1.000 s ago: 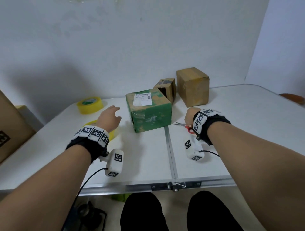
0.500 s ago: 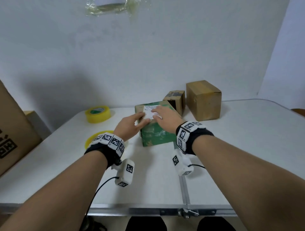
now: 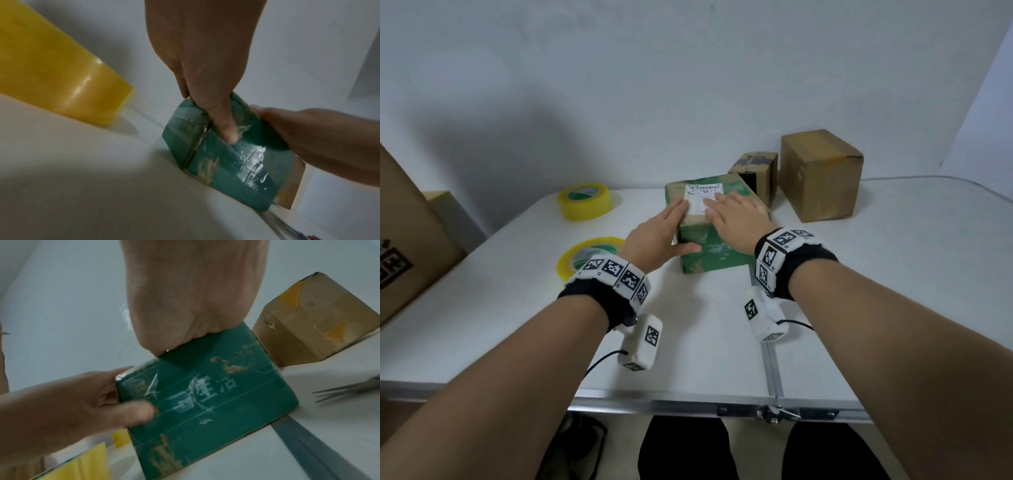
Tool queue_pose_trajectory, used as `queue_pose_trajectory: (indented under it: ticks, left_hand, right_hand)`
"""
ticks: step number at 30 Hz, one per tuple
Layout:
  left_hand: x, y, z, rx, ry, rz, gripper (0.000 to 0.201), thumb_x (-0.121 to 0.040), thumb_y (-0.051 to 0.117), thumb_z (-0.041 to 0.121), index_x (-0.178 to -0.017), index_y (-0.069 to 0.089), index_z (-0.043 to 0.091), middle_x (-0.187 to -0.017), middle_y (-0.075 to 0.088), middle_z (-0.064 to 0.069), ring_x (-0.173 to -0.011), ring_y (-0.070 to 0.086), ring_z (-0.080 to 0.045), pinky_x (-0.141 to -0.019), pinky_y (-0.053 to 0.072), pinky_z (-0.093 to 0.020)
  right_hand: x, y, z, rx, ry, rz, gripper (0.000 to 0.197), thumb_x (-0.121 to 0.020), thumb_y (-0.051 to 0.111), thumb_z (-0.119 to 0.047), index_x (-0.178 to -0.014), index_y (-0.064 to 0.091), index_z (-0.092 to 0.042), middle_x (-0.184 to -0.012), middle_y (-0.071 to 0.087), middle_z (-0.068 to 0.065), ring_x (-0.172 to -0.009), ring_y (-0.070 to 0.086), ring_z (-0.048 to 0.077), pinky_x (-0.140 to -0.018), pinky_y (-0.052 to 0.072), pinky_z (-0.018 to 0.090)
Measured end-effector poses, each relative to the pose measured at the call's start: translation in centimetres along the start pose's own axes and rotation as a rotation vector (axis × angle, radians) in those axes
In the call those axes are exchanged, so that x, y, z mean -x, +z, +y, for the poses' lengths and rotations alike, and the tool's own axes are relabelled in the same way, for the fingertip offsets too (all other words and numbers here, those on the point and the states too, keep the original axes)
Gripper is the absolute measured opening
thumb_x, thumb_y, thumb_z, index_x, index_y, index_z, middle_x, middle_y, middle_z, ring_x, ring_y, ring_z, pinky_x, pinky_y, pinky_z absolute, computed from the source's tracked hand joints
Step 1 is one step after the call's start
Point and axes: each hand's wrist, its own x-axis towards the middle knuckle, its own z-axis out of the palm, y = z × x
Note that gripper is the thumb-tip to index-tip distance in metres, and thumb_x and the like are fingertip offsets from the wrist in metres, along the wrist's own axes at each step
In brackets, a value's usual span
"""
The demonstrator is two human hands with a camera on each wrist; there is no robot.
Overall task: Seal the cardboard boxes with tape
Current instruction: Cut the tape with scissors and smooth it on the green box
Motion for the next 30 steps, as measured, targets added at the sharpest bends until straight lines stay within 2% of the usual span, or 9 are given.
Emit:
queue_pose_trajectory:
  ticks: [2,4,8,12,21,24,26,28,30]
  left_hand:
    - [-0.1,0.0,-0.1,0.020,-0.004,-0.053,0.109,-0.073,0.072,0.058,-0.155,0.016,0.013,-0.162,0.013,0.000,-0.139,0.037,-0.022,-0.105,0.042,-0.043]
    - [-0.3,-0.3,0.6,0.078,-0.063,-0.056,0.109,-0.069,0.066,0.069,-0.152,0.021,0.013,-0.157,0.021,0.000,-0.136,0.038,-0.019,-0.107,0.041,-0.043]
    - [-1.1,-0.2,1.7,0.049,-0.099,0.084,0.078,-0.078,0.063,0.063,-0.132,0.043,0.010,-0.127,0.043,-0.005,-0.096,0.058,-0.026,-0.079,0.052,-0.042]
    - [-1.5,0.0,1.2,-0.005,-0.031,0.064,0.075,-0.073,0.072,0.056,-0.122,0.048,0.004,-0.118,0.045,-0.009,-0.082,0.057,-0.032,-0.067,0.052,-0.046]
    - [-1.2,-1.7,1.5,-0.071,-0.023,-0.170,0.090,-0.069,0.085,0.034,-0.137,0.030,0.010,-0.136,0.028,-0.005,-0.098,0.057,-0.033,-0.079,0.053,-0.048]
    - [0.3,-1.6,1.2,-0.008,0.020,-0.165,0.102,-0.070,0.085,0.034,-0.147,0.023,0.012,-0.147,0.020,-0.001,-0.117,0.051,-0.028,-0.092,0.050,-0.047]
    - [1.2,-1.7,1.2,0.042,0.064,-0.140,0.104,-0.072,0.084,0.033,-0.151,0.019,0.014,-0.152,0.016,0.003,-0.128,0.044,-0.021,-0.097,0.048,-0.042]
    - [1.7,-1.8,1.7,0.056,0.108,-0.122,0.105,-0.072,0.084,0.031,-0.152,0.018,0.015,-0.153,0.014,0.007,-0.130,0.041,-0.018,-0.098,0.049,-0.038]
    - [1.9,-2.1,2.4,0.086,0.119,-0.155,0.105,-0.072,0.083,0.036,-0.152,0.018,0.015,-0.153,0.014,0.009,-0.131,0.038,-0.012,-0.103,0.044,-0.033]
  right_hand:
    - [0.0,0.1,0.0,0.005,0.005,0.005,0.049,-0.106,0.018,-0.042,-0.153,0.028,-0.032,-0.162,0.023,-0.005,-0.148,0.019,0.019,-0.118,0.010,0.042]
    - [0.0,0.2,0.0,-0.002,0.007,0.016,0.049,-0.106,0.019,-0.042,-0.153,0.028,-0.033,-0.161,0.024,-0.006,-0.148,0.019,0.018,-0.118,0.010,0.041]
    - [0.0,0.3,0.1,-0.006,0.008,0.047,0.048,-0.105,0.021,-0.042,-0.151,0.031,-0.033,-0.160,0.027,-0.007,-0.147,0.022,0.017,-0.118,0.011,0.040]
    - [0.0,0.2,0.1,-0.002,0.000,0.030,0.048,-0.105,0.021,-0.042,-0.151,0.031,-0.032,-0.160,0.027,-0.005,-0.147,0.022,0.018,-0.118,0.012,0.041]
    - [1.1,0.2,-0.1,-0.021,0.015,0.055,0.049,-0.105,0.022,-0.044,-0.151,0.033,-0.033,-0.160,0.027,-0.006,-0.148,0.020,0.019,-0.117,0.011,0.040]
    - [1.7,-1.1,0.0,-0.062,0.021,0.089,0.048,-0.102,0.027,-0.052,-0.140,0.048,-0.033,-0.146,0.045,0.000,-0.135,0.037,0.025,-0.110,0.024,0.044]
    - [1.5,-2.4,0.4,-0.059,0.087,0.120,0.051,-0.098,0.032,-0.059,-0.136,0.052,-0.030,-0.140,0.048,0.005,-0.128,0.041,0.029,-0.106,0.029,0.046]
    - [1.4,-3.3,0.6,-0.023,0.195,0.056,0.066,-0.093,0.037,-0.068,-0.147,0.037,-0.030,-0.154,0.032,0.008,-0.137,0.030,0.035,-0.112,0.024,0.049]
    - [1.4,-3.4,0.7,-0.027,0.309,-0.070,0.080,-0.089,0.036,-0.074,-0.155,0.017,-0.033,-0.164,0.005,0.004,-0.146,0.010,0.042,-0.117,0.014,0.055]
